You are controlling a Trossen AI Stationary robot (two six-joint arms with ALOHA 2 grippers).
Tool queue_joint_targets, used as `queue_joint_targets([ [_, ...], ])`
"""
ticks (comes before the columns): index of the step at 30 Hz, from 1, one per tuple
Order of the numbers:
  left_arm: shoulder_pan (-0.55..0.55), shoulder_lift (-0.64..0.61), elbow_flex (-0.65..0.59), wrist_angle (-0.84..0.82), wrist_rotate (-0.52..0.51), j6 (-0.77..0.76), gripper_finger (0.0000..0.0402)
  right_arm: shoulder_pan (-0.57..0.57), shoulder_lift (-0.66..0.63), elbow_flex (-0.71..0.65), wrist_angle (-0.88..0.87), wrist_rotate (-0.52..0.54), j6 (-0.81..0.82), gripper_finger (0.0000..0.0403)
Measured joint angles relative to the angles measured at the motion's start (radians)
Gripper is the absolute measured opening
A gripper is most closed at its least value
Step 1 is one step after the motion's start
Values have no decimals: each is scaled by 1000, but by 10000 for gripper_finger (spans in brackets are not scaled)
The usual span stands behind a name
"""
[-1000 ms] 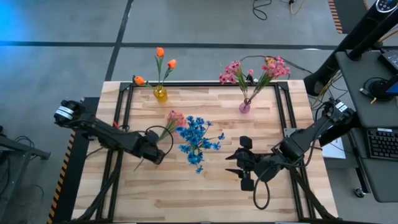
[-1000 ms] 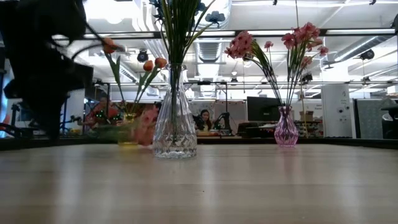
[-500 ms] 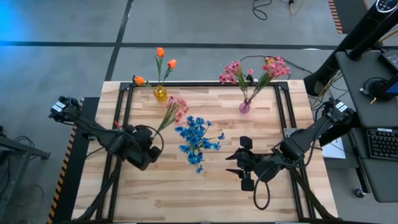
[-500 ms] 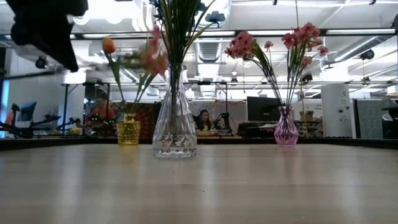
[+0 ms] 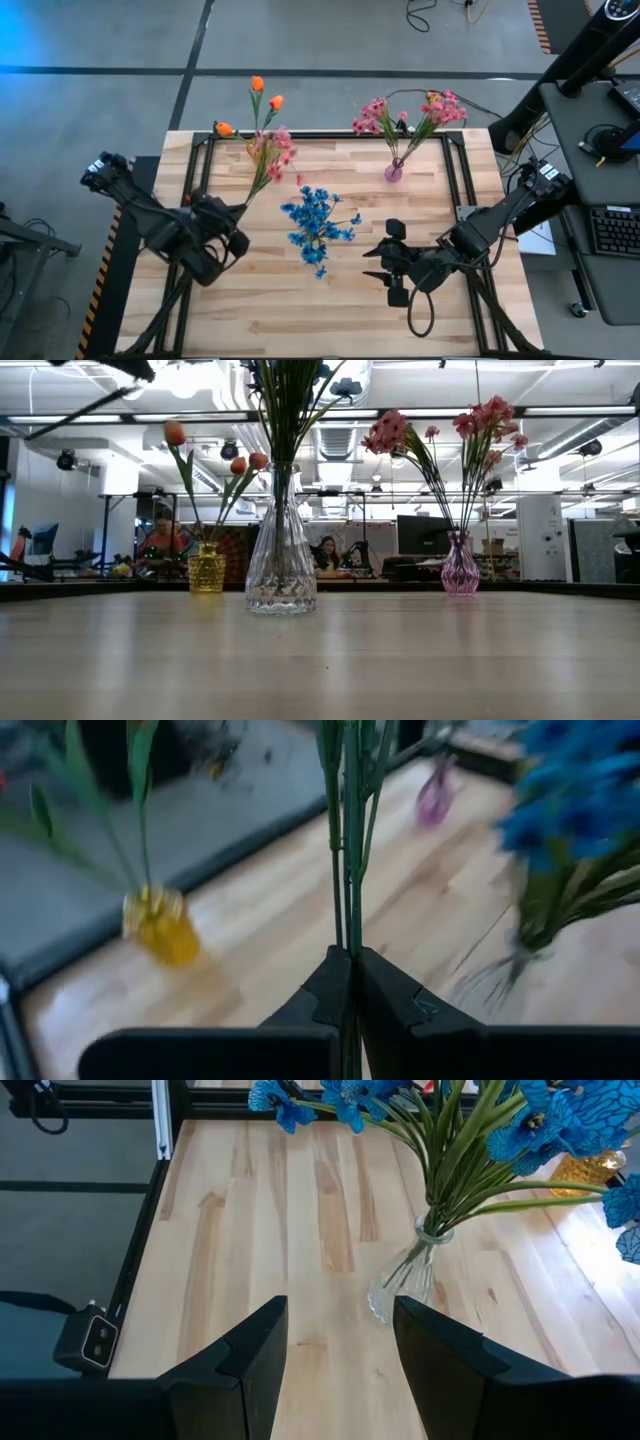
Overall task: Sort flowers into vase by color
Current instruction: Put the pink flowers into the pink vase
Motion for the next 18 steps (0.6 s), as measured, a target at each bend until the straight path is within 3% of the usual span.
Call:
queue_joint_targets([
  [4, -63, 4, 57, 0, -92, 86, 0, 8, -7, 0, -1, 18, -1, 176],
  [9, -173, 4, 117, 52, -258, 226, 0, 36, -39, 0, 0, 121, -19, 176],
  [15, -280, 4, 122, 243, -406, 430, 0, 64, -41, 0, 1, 194, -50, 176],
  [18, -295, 14, 105, 348, -416, 531, 0, 66, -30, 0, 19, 194, -61, 176],
])
